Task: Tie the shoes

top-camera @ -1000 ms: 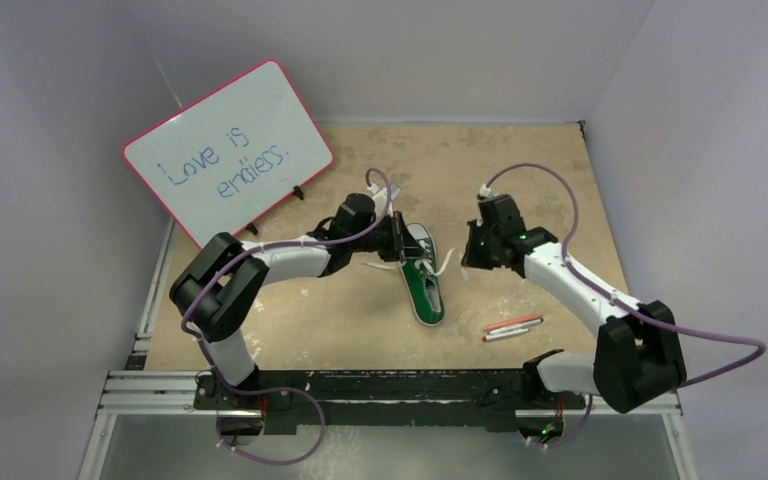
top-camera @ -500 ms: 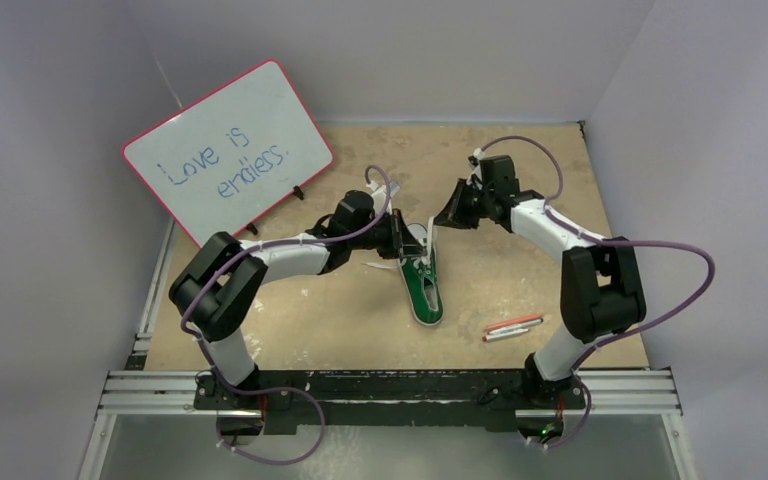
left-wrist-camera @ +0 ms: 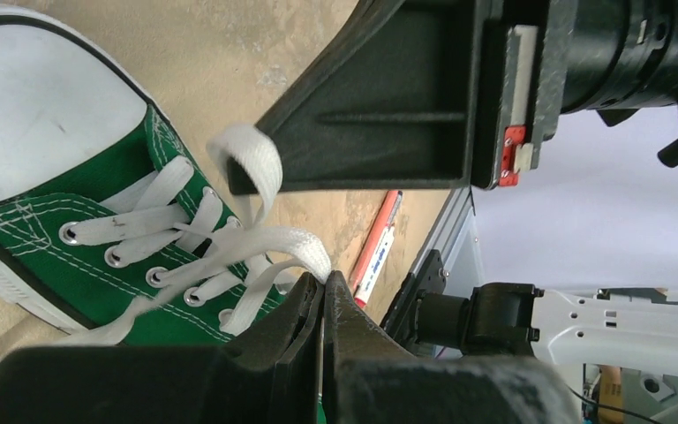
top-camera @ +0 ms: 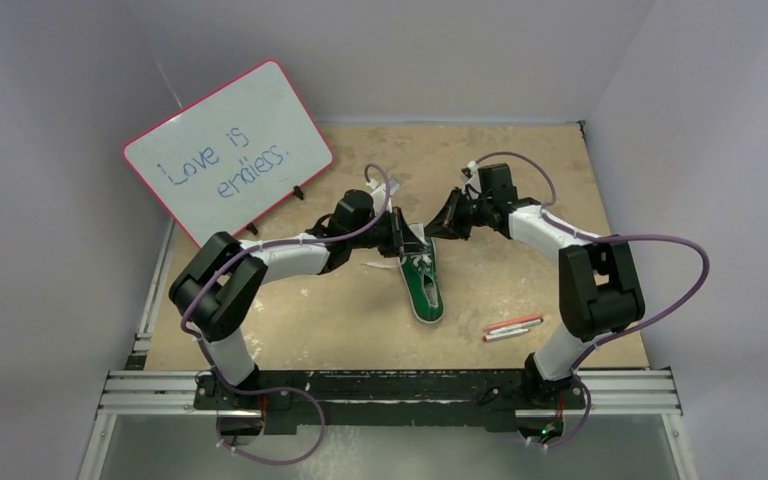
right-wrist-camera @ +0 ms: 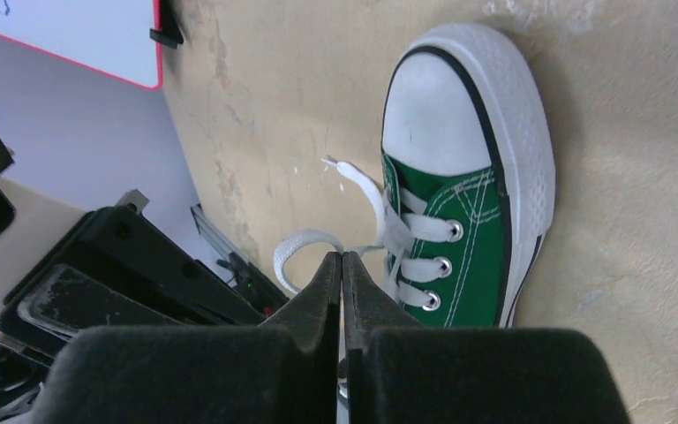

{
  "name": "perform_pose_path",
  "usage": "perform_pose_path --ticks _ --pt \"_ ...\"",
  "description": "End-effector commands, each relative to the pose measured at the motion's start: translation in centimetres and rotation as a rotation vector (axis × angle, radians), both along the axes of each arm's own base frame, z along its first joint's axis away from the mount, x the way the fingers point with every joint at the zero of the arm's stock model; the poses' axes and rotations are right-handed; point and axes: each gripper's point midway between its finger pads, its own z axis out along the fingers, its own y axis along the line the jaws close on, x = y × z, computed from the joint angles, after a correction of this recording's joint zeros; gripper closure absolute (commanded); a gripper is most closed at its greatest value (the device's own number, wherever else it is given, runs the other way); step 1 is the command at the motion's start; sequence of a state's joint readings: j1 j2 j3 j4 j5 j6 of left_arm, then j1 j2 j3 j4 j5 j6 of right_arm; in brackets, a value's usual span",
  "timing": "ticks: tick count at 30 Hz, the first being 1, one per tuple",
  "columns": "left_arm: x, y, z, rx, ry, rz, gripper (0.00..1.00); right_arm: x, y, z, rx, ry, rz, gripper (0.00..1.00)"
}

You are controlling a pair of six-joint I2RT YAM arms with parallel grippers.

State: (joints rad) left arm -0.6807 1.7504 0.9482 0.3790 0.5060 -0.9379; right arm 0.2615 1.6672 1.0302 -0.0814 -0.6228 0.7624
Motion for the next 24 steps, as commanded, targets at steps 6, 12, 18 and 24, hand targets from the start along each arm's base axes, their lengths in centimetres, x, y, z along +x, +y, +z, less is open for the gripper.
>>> perform_pose_path --ticks 6,12,18,24 --pt "1.6 -0.8 4.0 -0.112 -0.091 0.022 1.0 -3.5 0.5 -0.4 0.048 0.111 0.095 1.0" --pt "1.7 -0.8 3.5 -0.101 -0.086 0.02 1.0 -5.3 0.6 0.0 0.071 0.137 0.156 1.0" --pt "1.8 -0.8 3.1 -0.074 -0.086 0.017 1.0 -7.1 0.3 0.2 0.068 0.151 0.231 1.0" --pt "1.7 -0.5 2.6 -0.041 -0.085 0.013 1.0 -8.1 0.2 -0.5 0.082 0.156 0.306 1.0"
